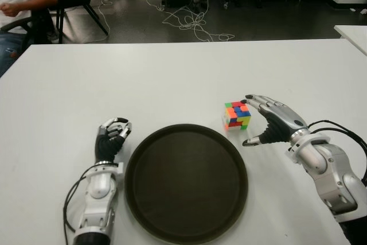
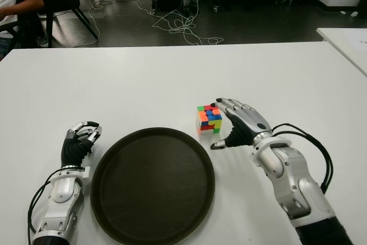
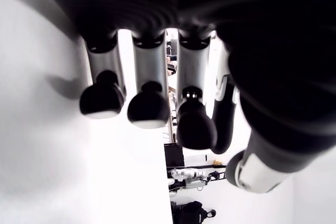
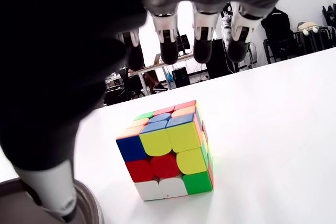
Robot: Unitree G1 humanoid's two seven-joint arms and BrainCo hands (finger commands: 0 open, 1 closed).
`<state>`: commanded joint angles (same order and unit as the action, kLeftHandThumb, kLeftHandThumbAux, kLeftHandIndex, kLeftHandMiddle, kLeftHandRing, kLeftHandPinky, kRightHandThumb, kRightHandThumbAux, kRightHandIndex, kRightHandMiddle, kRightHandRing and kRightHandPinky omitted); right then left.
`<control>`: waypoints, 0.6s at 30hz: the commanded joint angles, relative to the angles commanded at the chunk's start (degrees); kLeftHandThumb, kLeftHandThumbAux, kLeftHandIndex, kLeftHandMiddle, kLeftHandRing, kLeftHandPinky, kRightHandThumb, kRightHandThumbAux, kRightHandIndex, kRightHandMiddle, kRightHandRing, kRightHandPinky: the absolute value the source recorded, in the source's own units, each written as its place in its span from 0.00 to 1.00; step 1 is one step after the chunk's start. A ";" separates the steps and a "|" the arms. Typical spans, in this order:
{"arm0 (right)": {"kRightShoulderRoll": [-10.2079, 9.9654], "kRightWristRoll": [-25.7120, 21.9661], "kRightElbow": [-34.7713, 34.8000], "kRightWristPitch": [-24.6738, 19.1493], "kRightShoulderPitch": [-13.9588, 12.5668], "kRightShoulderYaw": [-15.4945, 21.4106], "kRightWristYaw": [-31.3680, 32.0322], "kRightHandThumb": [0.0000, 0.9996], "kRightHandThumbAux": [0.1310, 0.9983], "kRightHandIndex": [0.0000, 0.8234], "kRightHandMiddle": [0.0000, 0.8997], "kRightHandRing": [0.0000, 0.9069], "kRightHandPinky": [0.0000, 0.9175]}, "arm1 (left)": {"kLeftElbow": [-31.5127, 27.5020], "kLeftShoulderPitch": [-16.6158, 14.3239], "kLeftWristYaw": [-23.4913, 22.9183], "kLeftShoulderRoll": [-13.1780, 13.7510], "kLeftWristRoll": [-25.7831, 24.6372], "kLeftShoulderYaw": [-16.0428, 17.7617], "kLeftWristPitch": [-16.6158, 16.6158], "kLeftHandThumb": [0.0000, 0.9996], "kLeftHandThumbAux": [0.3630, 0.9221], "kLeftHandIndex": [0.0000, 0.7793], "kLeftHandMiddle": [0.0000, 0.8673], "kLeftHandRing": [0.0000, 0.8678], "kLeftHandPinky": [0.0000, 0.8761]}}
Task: Pick up the Rubik's Cube and put it in the plate
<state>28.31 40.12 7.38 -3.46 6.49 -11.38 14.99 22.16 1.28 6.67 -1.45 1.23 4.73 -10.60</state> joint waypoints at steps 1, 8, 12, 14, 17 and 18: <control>-0.09 -0.03 -0.14 -0.09 0.27 0.00 -0.03 0.00 0.68 0.00 0.00 0.00 0.00 | 0.06 -0.01 0.07 -0.03 -0.01 0.05 -0.07 0.70 0.62 0.57 0.95 0.97 0.93; -0.23 -0.63 -2.09 1.07 1.87 0.04 -1.26 0.00 0.68 0.00 0.00 0.00 0.00 | 0.34 0.08 0.37 -0.15 0.21 0.15 -0.75 0.70 0.62 0.57 0.94 0.97 0.93; -0.49 -1.32 -4.23 1.89 3.61 0.00 -1.65 0.00 0.69 0.00 0.00 0.00 0.00 | 0.50 0.04 0.49 -0.14 0.25 0.23 -0.75 0.70 0.62 0.57 0.94 0.96 0.93; -0.62 -1.45 -4.79 1.94 4.24 -0.05 -1.46 0.00 0.69 0.00 0.00 0.00 0.00 | 0.54 0.02 0.53 -0.13 0.28 0.25 -0.69 0.70 0.62 0.57 0.94 0.96 0.92; -0.81 -1.57 -5.49 1.77 5.20 -0.20 -1.00 0.00 0.70 0.00 0.00 0.00 0.00 | 0.59 -0.05 0.59 -0.10 0.31 0.29 -0.48 0.70 0.62 0.57 0.94 0.96 0.92; -0.88 -1.66 -5.72 1.58 5.59 -0.25 -0.72 0.00 0.70 0.00 0.00 0.00 0.00 | 0.55 -0.06 0.61 -0.09 0.31 0.31 -0.31 0.70 0.62 0.57 0.94 0.96 0.92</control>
<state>27.42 38.46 1.66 -1.88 12.08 -11.63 14.27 22.71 1.22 7.28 -1.54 1.54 5.04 -10.91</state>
